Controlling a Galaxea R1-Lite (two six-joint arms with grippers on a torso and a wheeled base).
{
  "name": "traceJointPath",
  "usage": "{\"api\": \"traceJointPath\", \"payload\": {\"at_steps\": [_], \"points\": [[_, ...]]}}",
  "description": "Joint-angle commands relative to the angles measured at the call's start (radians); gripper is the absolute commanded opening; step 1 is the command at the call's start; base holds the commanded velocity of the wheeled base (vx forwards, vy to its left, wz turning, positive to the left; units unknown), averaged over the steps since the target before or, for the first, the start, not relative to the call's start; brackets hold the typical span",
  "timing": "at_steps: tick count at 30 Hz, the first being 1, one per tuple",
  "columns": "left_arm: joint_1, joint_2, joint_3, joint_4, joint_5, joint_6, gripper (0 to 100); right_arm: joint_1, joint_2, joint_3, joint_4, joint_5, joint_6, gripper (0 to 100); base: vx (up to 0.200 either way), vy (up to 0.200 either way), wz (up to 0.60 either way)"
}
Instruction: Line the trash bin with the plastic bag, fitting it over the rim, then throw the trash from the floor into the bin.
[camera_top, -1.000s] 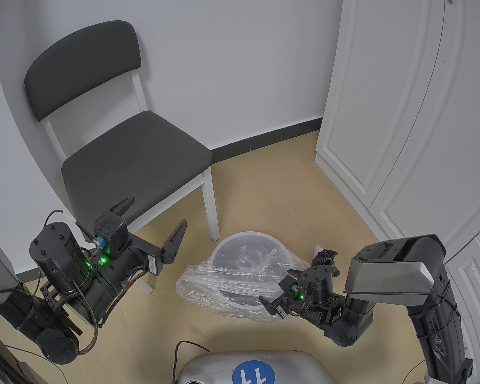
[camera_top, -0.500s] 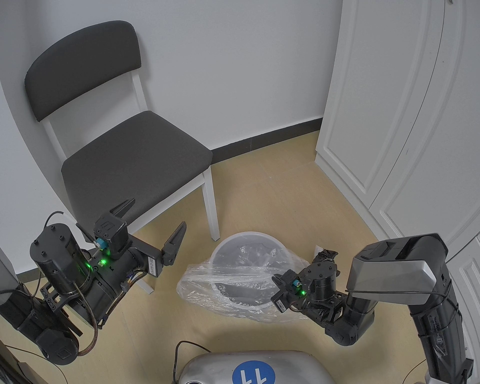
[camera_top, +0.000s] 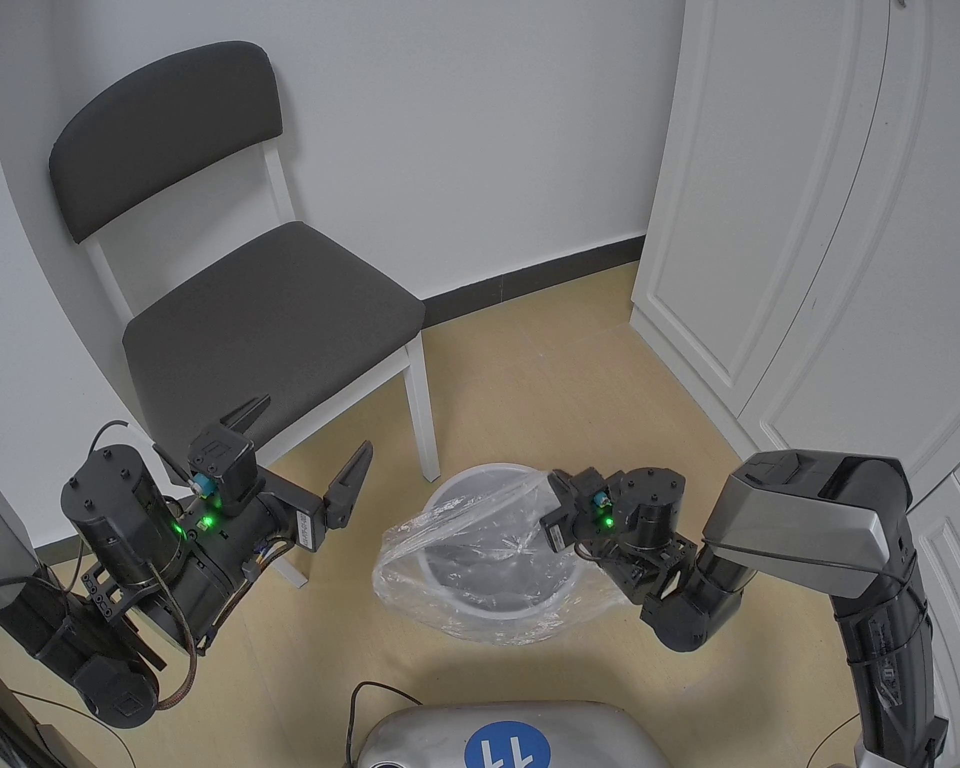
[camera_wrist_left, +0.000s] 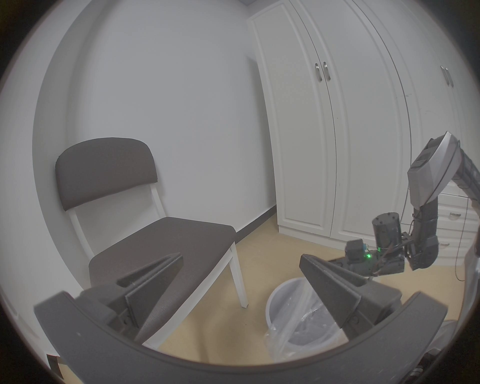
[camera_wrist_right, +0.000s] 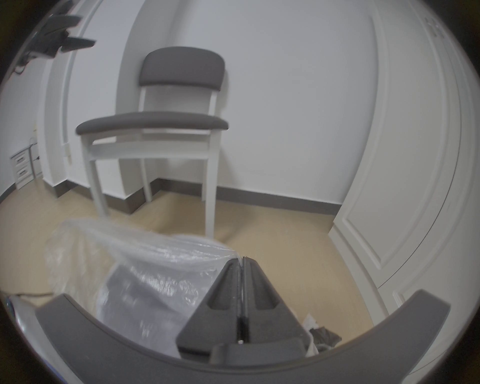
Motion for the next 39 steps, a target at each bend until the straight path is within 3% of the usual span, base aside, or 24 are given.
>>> {"api": "traceJointPath", "payload": {"at_steps": [1, 8, 14, 22, 29, 39], "points": [[0.002, -0.001, -0.004, -0.001, 0.002, 0.0, 100, -0.009, 0.083, -0.162, -0.001, -0.039, 0.032, 0, 0.0, 0.0, 0.0], [0.005, -0.001, -0.006, 0.001, 0.002, 0.0, 100, 0.008, 0.181, -0.349, -0.007, -0.045, 0.1, 0, 0.0, 0.0, 0.0], [0.005, -0.002, -0.006, -0.001, 0.0, 0.0, 100, 0.039, 0.165, -0.297, -0.01, -0.045, 0.126, 0, 0.0, 0.0, 0.0], [0.003, -0.001, 0.001, -0.001, 0.002, 0.014, 100, 0.186, 0.145, -0.142, -0.044, -0.042, 0.238, 0, 0.0, 0.0, 0.0], [0.003, -0.002, 0.004, -0.001, 0.002, 0.017, 100, 0.181, 0.197, -0.22, 0.011, -0.031, 0.309, 0, 0.0, 0.0, 0.0], [0.005, -0.001, 0.004, -0.001, 0.002, 0.017, 100, 0.094, 0.269, -0.465, 0.181, -0.04, 0.391, 0, 0.0, 0.0, 0.0]]}}
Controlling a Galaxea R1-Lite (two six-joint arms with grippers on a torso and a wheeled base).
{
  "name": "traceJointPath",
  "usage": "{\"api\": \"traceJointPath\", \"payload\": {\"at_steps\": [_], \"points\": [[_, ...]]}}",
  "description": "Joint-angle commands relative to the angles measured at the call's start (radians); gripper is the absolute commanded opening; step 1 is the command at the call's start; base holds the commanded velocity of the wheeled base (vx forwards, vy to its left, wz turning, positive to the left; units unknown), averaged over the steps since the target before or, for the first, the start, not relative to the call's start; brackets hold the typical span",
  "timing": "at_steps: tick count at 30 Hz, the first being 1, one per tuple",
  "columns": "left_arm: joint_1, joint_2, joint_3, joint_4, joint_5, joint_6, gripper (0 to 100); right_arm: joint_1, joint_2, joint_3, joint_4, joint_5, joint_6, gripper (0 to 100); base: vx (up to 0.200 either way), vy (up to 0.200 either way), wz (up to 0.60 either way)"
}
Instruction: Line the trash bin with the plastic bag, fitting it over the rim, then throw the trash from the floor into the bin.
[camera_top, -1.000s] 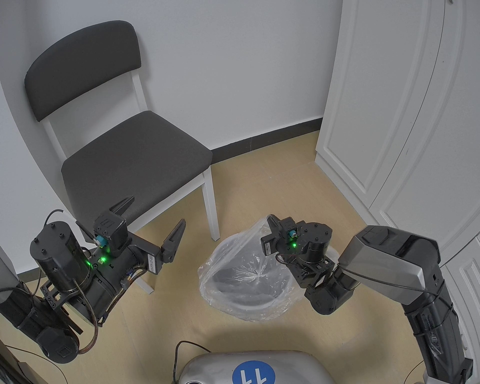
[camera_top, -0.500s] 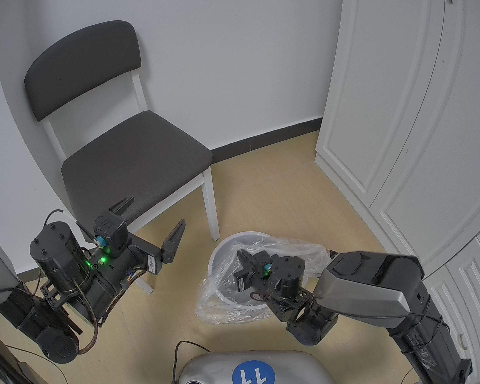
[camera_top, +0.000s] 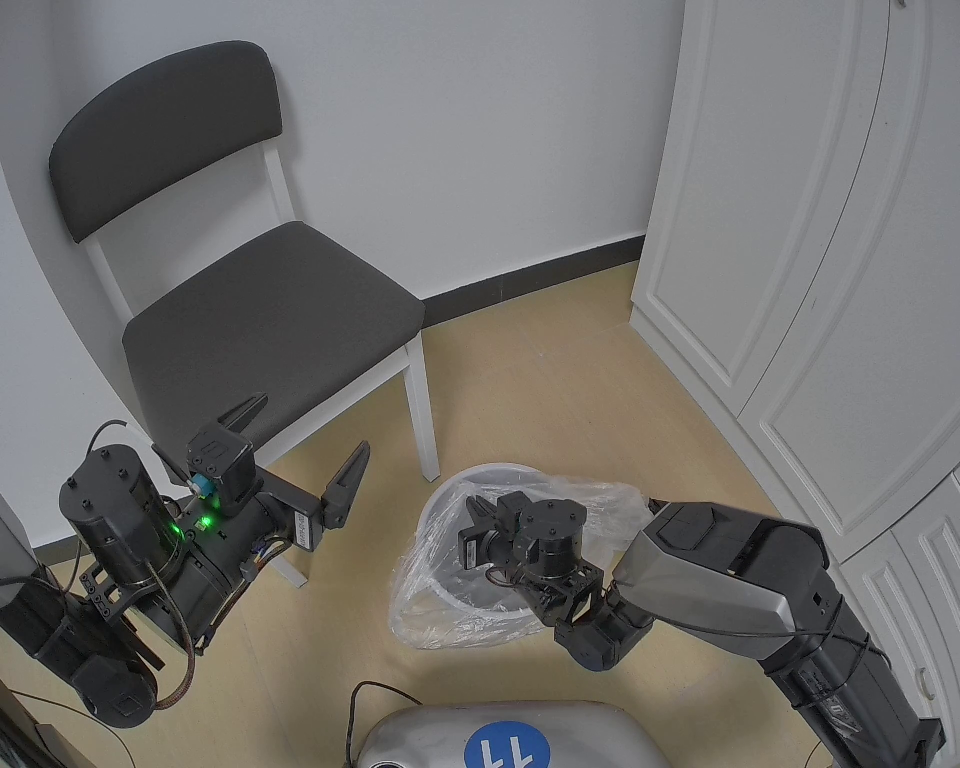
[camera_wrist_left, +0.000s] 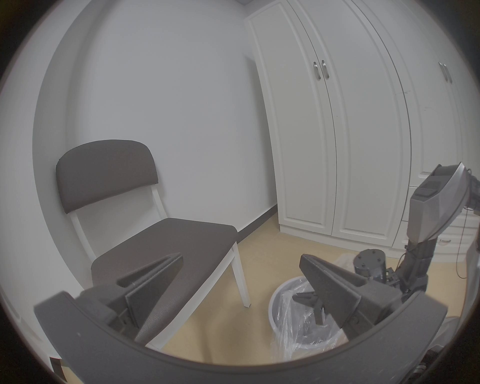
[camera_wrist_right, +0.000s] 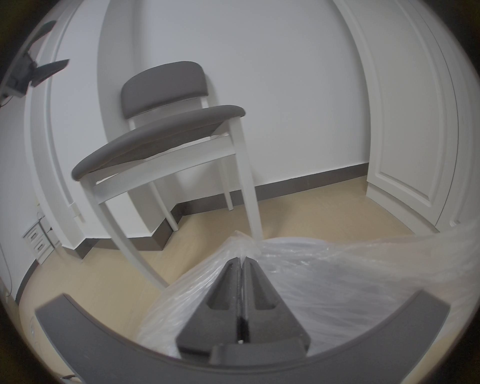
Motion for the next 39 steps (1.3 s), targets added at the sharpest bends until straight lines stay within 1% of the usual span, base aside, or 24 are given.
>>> {"api": "traceJointPath", "payload": {"at_steps": [1, 6, 10, 16, 19, 22, 23, 25, 26, 28, 29, 30, 32, 39], "points": [[0.001, 0.002, 0.0, 0.0, 0.0, 0.0, 100, -0.057, 0.057, -0.12, 0.054, -0.005, 0.016, 0, 0.0, 0.0, 0.0], [0.001, 0.01, 0.0, 0.0, 0.0, 0.0, 100, -0.076, 0.088, -0.17, 0.088, -0.005, 0.018, 0, 0.0, 0.0, 0.0], [0.003, 0.013, -0.001, 0.001, 0.0, 0.0, 100, -0.089, 0.138, -0.245, 0.115, -0.007, 0.024, 0, 0.0, 0.0, 0.0], [0.007, 0.011, -0.001, 0.0, 0.0, 0.0, 100, -0.095, 0.143, -0.285, 0.108, -0.007, 0.034, 0, 0.0, 0.0, 0.0], [0.007, 0.011, -0.001, 0.0, -0.001, 0.0, 100, -0.095, 0.12, -0.294, 0.095, -0.007, 0.057, 0, 0.0, 0.0, 0.0], [0.007, 0.011, -0.001, 0.0, 0.0, 0.0, 100, -0.099, 0.124, -0.335, 0.094, -0.008, 0.067, 0, 0.0, 0.0, 0.0], [0.007, 0.01, -0.001, 0.0, 0.0, -0.002, 100, -0.109, 0.141, -0.389, 0.097, -0.01, 0.067, 0, 0.0, 0.0, 0.0], [0.007, 0.01, -0.001, 0.0, 0.0, 0.0, 100, -0.11, 0.144, -0.398, 0.097, -0.011, 0.067, 0, 0.0, 0.0, 0.0], [0.007, 0.01, 0.0, 0.0, 0.0, 0.0, 100, -0.112, 0.184, -0.49, 0.108, -0.039, 0.068, 0, 0.0, 0.0, 0.0], [0.007, 0.011, 0.0, 0.0, 0.0, 0.0, 100, -0.11, 0.215, -0.567, 0.12, -0.076, 0.068, 0, 0.0, 0.0, 0.0], [0.007, 0.011, 0.0, 0.0, 0.0, 0.0, 100, -0.11, 0.221, -0.579, 0.125, -0.08, 0.068, 0, 0.0, 0.0, 0.0], [0.007, 0.011, 0.0, 0.0, 0.0, 0.0, 100, -0.109, 0.247, -0.647, 0.152, -0.097, 0.07, 0, 0.0, 0.0, 0.0], [0.007, 0.011, 0.0, 0.0, 0.0, 0.0, 100, -0.109, 0.275, -0.663, 0.183, -0.117, 0.07, 0, 0.0, 0.0, 0.0], [0.006, 0.011, 0.002, 0.0, 0.0, 0.0, 100, -0.104, 0.289, -0.663, 0.223, -0.113, 0.08, 0, 0.0, 0.0, 0.0]]}}
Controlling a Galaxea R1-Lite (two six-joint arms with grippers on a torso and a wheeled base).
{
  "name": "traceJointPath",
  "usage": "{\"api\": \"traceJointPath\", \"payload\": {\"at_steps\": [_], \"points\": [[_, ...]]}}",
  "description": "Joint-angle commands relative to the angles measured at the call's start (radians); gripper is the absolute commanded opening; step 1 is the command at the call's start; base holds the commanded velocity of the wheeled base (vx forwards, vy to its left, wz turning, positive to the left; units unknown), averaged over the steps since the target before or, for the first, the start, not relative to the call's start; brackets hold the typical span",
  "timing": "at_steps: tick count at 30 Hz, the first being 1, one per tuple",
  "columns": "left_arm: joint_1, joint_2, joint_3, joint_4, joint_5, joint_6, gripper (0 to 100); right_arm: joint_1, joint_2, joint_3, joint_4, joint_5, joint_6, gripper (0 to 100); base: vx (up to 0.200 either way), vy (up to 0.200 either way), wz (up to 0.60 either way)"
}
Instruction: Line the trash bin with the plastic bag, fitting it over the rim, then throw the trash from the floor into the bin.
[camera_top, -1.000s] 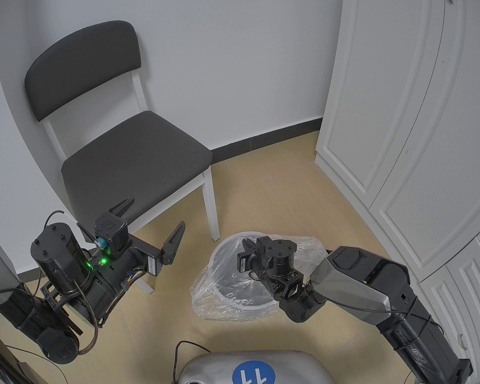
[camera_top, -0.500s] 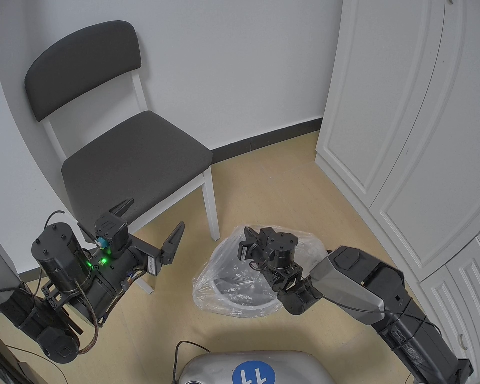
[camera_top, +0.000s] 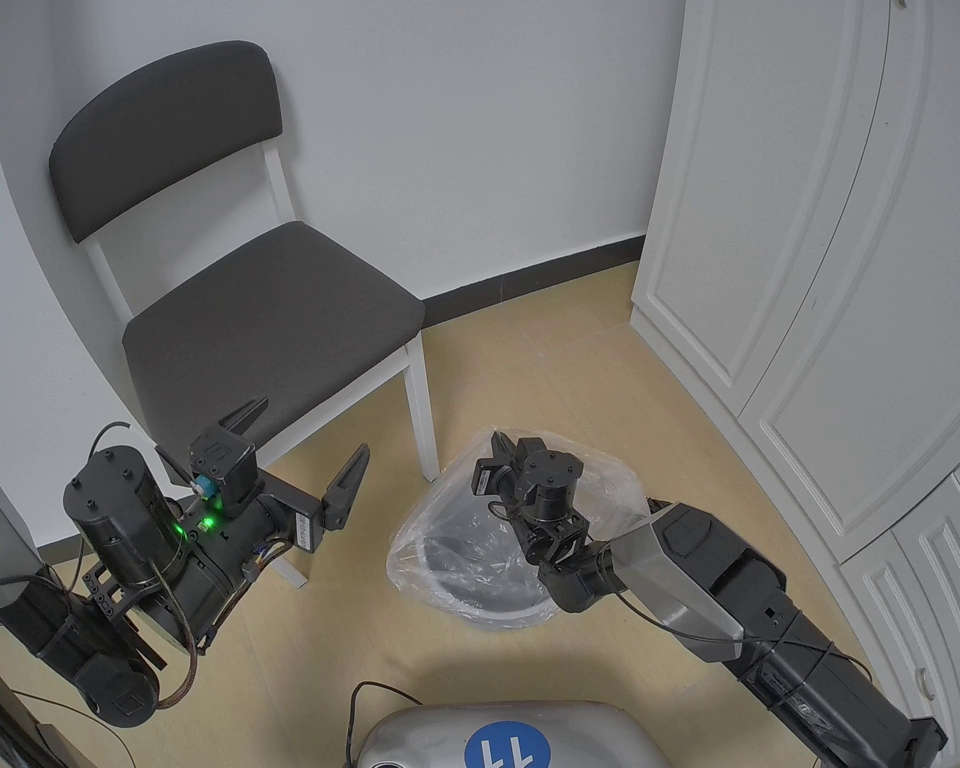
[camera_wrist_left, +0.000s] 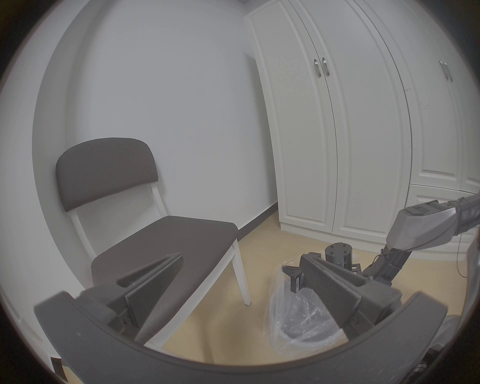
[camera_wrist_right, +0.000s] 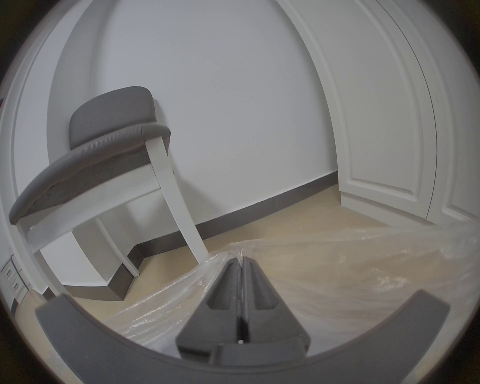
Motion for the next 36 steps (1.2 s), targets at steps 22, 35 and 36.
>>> {"api": "traceJointPath", "payload": {"at_steps": [22, 35, 36], "points": [[0.001, -0.01, 0.003, 0.0, 0.0, 0.002, 100, -0.032, 0.027, -0.017, -0.24, 0.053, -0.256, 0, 0.0, 0.0, 0.0], [-0.005, -0.015, 0.024, -0.002, -0.001, 0.005, 100, -0.052, 0.033, -0.017, -0.263, 0.053, -0.318, 100, 0.0, 0.0, 0.0], [-0.005, -0.019, 0.029, 0.0, -0.001, 0.006, 100, -0.055, 0.036, -0.017, -0.282, 0.056, -0.338, 100, 0.0, 0.0, 0.0]]}}
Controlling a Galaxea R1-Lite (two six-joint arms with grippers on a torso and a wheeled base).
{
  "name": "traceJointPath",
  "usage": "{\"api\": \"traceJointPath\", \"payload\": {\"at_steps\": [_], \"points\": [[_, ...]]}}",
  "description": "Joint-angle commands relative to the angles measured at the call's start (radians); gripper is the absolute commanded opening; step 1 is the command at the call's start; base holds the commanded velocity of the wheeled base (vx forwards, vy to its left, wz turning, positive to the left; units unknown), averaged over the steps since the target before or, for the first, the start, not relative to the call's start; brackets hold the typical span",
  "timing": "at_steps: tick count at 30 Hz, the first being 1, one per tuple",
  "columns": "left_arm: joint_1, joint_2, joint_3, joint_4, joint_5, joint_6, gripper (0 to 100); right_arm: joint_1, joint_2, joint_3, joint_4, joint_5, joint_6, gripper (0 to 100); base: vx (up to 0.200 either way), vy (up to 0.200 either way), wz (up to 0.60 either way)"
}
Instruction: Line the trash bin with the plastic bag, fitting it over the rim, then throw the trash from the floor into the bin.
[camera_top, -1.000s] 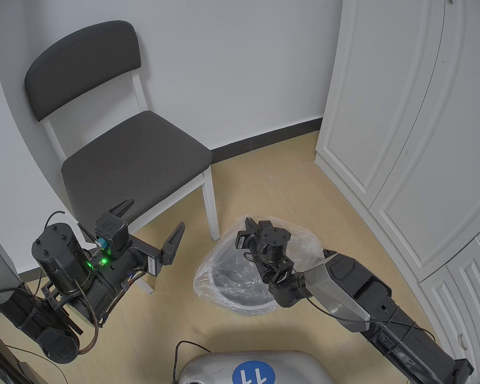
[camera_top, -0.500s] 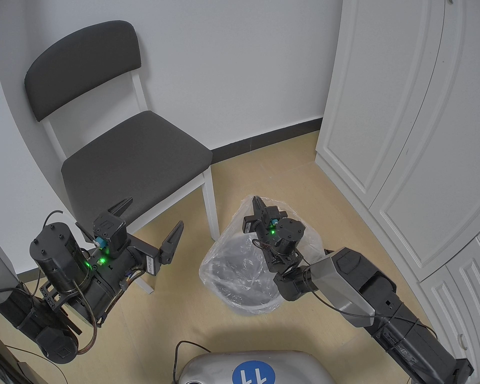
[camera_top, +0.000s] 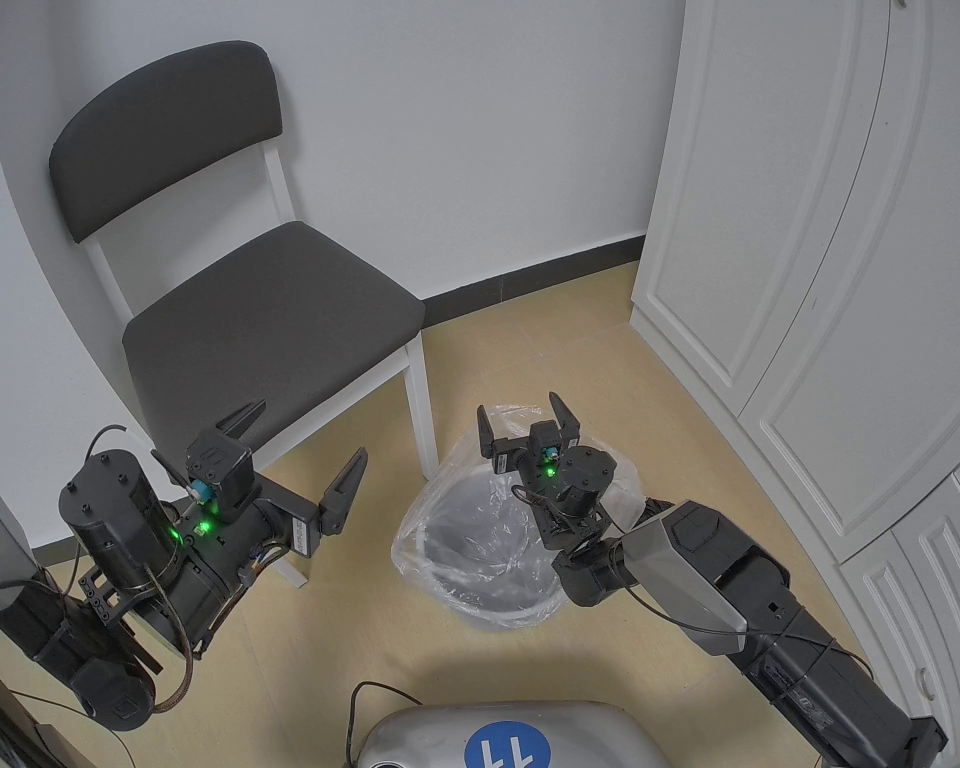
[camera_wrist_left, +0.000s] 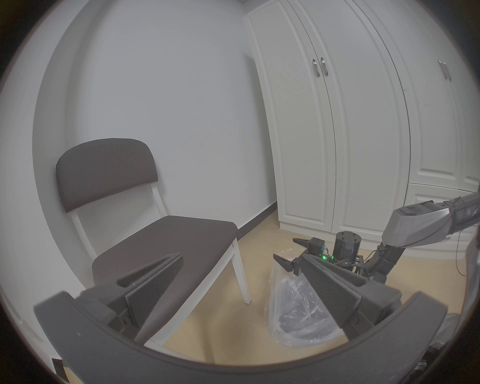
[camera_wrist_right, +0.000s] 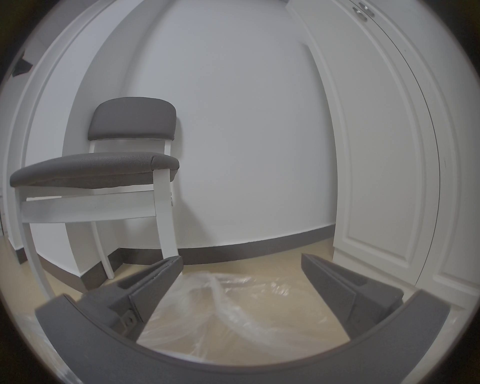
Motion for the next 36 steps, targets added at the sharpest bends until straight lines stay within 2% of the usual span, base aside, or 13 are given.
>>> {"api": "traceJointPath", "payload": {"at_steps": [1, 4, 6, 13, 14, 15, 18, 22, 25, 30, 33, 36], "points": [[-0.004, -0.015, 0.015, 0.0, -0.001, 0.002, 100, -0.01, 0.013, 0.0, -0.042, 0.01, -0.044, 100, 0.0, 0.0, 0.0], [-0.004, -0.021, 0.018, 0.0, -0.002, 0.002, 100, -0.01, 0.006, 0.0, -0.076, 0.019, -0.077, 100, 0.0, 0.0, 0.0], [-0.004, -0.023, 0.02, 0.0, -0.002, 0.002, 100, -0.009, -0.022, 0.076, -0.115, 0.023, -0.096, 100, 0.0, 0.0, 0.0], [-0.006, -0.023, 0.029, 0.0, 0.001, 0.021, 100, 0.019, -0.27, 0.578, -0.133, 0.035, -0.076, 100, 0.0, 0.0, 0.0], [-0.006, -0.023, 0.029, 0.0, 0.001, 0.021, 100, 0.02, -0.283, 0.601, -0.133, 0.036, -0.071, 100, 0.0, 0.0, 0.0], [-0.009, -0.023, 0.029, 0.0, 0.001, 0.021, 100, 0.031, -0.358, 0.72, -0.131, 0.053, -0.051, 100, 0.0, 0.0, 0.0], [-0.01, -0.026, 0.034, 0.0, 0.001, 0.021, 100, 0.043, -0.447, 0.868, -0.159, 0.11, -0.042, 100, 0.0, 0.0, 0.0], [-0.019, -0.026, 0.037, 0.0, 0.001, 0.021, 100, 0.051, -0.522, 1.046, -0.24, 0.217, -0.04, 100, 0.0, 0.0, 0.0], [-0.021, -0.026, 0.037, 0.0, 0.001, 0.021, 100, 0.062, -0.559, 1.132, -0.24, 0.265, -0.044, 100, 0.0, 0.0, 0.0], [-0.022, -0.026, 0.037, 0.0, 0.001, 0.021, 100, 0.062, -0.599, 1.168, -0.24, 0.277, -0.033, 100, 0.0, 0.0, 0.0], [-0.032, -0.023, 0.037, 0.001, 0.001, 0.021, 100, 0.046, -0.614, 1.159, -0.24, 0.251, -0.047, 100, 0.0, 0.0, 0.0], [-0.061, -0.009, 0.037, 0.001, 0.001, 0.019, 100, 0.023, -0.625, 1.135, -0.24, 0.185, -0.071, 100, 0.0, 0.0, 0.0]]}}
